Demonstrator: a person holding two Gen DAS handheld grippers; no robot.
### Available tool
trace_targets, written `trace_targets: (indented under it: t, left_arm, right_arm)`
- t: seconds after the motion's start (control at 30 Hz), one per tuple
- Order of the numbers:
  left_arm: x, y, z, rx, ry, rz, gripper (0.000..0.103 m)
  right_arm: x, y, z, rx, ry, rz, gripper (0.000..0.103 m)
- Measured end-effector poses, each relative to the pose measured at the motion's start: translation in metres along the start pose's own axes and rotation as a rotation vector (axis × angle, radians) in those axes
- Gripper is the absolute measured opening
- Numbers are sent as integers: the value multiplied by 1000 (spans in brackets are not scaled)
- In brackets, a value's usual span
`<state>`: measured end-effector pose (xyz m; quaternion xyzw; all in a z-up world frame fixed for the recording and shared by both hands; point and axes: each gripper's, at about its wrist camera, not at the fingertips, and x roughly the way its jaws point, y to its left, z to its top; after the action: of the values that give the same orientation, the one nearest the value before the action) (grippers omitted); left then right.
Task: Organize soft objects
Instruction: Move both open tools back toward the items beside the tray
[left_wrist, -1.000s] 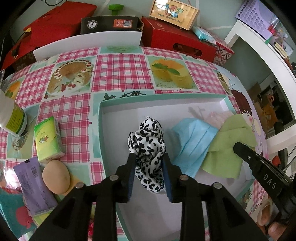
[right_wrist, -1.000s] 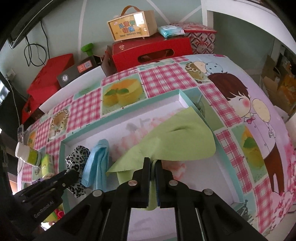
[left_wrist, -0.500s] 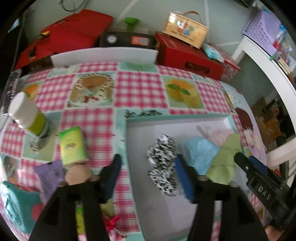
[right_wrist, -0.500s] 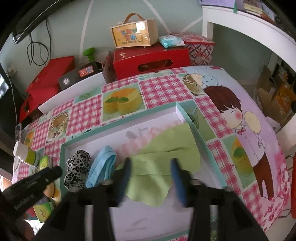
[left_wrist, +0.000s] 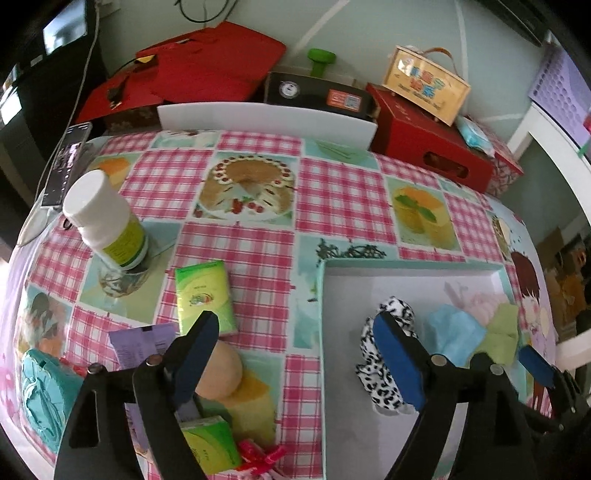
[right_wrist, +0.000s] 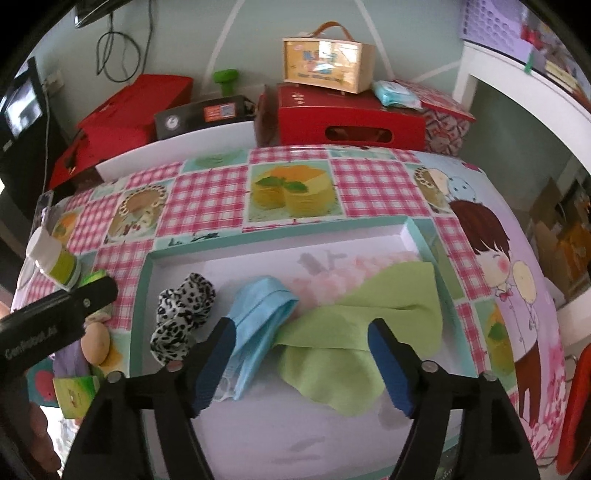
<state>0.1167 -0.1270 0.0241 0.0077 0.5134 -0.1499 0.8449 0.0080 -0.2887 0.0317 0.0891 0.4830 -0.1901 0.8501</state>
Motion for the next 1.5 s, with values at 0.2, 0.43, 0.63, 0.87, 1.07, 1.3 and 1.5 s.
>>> trace_targets:
  t: [0.2,0.43,0.63,0.87,1.07,1.3,1.5]
  left_arm:
    - [-4,12,3,-47,-49,31,101]
    - [-7,15,6,-55,-68,35,101]
    - [-16,15,5,-45,-110,19,101]
    - [-34,18,1,-45,-169,4,101]
    - [-41,27,-8,-73,-156,-11,101]
    - [-51,37,-29,-102,-127,-28,101]
    - [-58,38,-49,-95,-119,-12,101]
  right_arm:
    - [1,0,0,0,-15,-21,103]
    - [2,3,0,-11,-13,-12,103]
    - [-4,5,1,-12,-27,10,103]
    - [-11,18,0,-20,-34,65,103]
    - [-17,27,-10,-39,-41,107,103]
    - [-25,35,-29,-53,-42,129,103]
    - [-31,35,-43,-38,-30,143,103]
